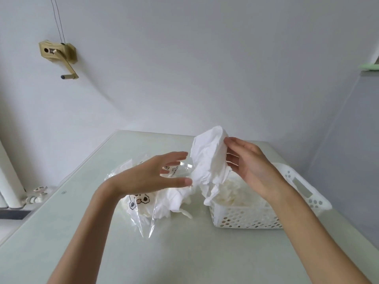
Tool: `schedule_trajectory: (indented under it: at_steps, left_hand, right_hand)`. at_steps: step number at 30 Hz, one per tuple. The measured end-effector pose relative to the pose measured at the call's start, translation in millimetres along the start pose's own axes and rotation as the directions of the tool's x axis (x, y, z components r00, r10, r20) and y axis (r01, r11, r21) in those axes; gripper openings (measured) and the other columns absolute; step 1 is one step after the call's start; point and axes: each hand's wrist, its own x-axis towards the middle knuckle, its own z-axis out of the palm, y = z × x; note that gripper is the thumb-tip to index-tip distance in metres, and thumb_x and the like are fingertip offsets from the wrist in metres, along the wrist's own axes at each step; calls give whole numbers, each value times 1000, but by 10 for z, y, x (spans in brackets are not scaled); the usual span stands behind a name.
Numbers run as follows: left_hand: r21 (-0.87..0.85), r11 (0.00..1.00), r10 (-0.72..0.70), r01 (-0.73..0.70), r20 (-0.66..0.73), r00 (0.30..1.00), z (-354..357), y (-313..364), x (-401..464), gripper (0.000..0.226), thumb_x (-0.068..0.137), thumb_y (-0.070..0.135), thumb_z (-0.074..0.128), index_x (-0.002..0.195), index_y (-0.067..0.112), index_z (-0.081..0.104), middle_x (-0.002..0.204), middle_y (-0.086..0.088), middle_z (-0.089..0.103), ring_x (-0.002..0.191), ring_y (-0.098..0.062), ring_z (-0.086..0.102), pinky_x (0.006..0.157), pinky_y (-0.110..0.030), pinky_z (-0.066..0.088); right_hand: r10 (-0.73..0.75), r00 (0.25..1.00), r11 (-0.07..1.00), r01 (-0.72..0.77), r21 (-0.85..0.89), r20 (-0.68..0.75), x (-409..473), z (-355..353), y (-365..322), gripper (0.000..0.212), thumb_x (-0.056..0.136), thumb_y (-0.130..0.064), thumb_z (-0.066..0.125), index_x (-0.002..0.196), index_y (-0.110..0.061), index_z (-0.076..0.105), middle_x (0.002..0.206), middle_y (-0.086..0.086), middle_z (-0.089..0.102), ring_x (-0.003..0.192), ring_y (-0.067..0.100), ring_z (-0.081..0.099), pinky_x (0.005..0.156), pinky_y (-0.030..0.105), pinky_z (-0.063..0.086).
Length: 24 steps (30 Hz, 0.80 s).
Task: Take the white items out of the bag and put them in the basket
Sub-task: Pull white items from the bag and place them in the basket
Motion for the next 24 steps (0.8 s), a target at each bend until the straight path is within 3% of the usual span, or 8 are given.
schedule_trajectory:
  at_steps: [5, 7, 9, 12, 15, 18, 21, 24]
  left_hand:
    - [-239, 961, 107, -137, -133, 985, 359, 314, 179, 48, 83, 52, 48, 130, 48, 41, 118, 35, 54, 114, 17, 47, 87, -4, 43]
    - [-306, 941, 76, -146, -229, 970, 443, 394, 328, 38, 87, 47, 48, 120, 30, 57, 99, 11, 63, 101, -2, 58, 76, -8, 48]
    - [-429, 894, -18, -131, -325, 945, 469, 456, 480, 27, 93, 35, 54, 106, 16, 67, 93, -6, 69, 95, -15, 65, 74, -16, 55]
    - [-535, 836, -83, -125, -349, 934, 432, 556, 673, 25, 95, 25, 57, 102, 5, 68, 100, -11, 73, 95, -19, 70, 79, -23, 57]
    - [-442, 880, 11, -171, -341, 940, 438, 723, 825, 16, 96, 25, 56, 92, 13, 65, 84, -3, 71, 74, -13, 65, 71, -23, 53]
    - [-199, 947, 183, -253, -313, 932, 485, 921, 965, 12, 94, 26, 59, 89, 17, 65, 74, 1, 71, 63, -10, 62, 61, -18, 47]
    - [-13, 953, 285, -302, -299, 911, 531, 1095, 1084, 10, 93, 26, 62, 90, 19, 70, 76, 3, 70, 62, -4, 62, 59, -15, 47]
    - [-24, 953, 272, -303, -379, 885, 591, 1130, 1164, 19, 90, 31, 65, 106, 22, 69, 86, 7, 70, 71, -2, 65, 61, -13, 49]
  right_hand:
    - [90, 984, 978, -117, 175, 156, -95, -144, 58, 30, 100, -22, 40, 104, -6, 65, 84, 0, 68, 76, 11, 63, 69, 23, 50]
    - [92, 980, 970, -128, 208, 176, -136, -208, 59, 29, 98, -19, 39, 97, -10, 67, 77, -2, 68, 72, 11, 63, 70, 24, 48]
    - [67, 991, 974, -89, 206, 113, -130, -306, 57, 27, 96, -18, 42, 97, -9, 67, 84, 4, 65, 78, 17, 59, 73, 29, 45]
    - [75, 996, 990, -69, 126, -44, -116, -501, 93, 25, 96, -21, 46, 98, -6, 66, 91, 13, 58, 86, 26, 51, 73, 33, 39]
    - [81, 990, 996, -77, 38, -120, -132, -657, 55, 29, 98, -21, 42, 98, -6, 67, 84, 4, 66, 83, 20, 59, 75, 27, 44]
    - [46, 992, 994, -33, 104, -116, -128, -808, -87, 34, 94, -40, 47, 104, -14, 67, 92, 0, 71, 93, 18, 63, 90, 33, 46]
    - [-27, 999, 970, 35, -239, 37, -170, -848, -222, 38, 83, -41, 68, 112, -17, 67, 104, -1, 73, 99, 14, 68, 92, 30, 51]
    - [-91, 995, 917, 66, -394, -43, -173, -840, -251, 22, 84, -21, 71, 105, -13, 71, 97, 2, 75, 91, 15, 71, 87, 31, 55]
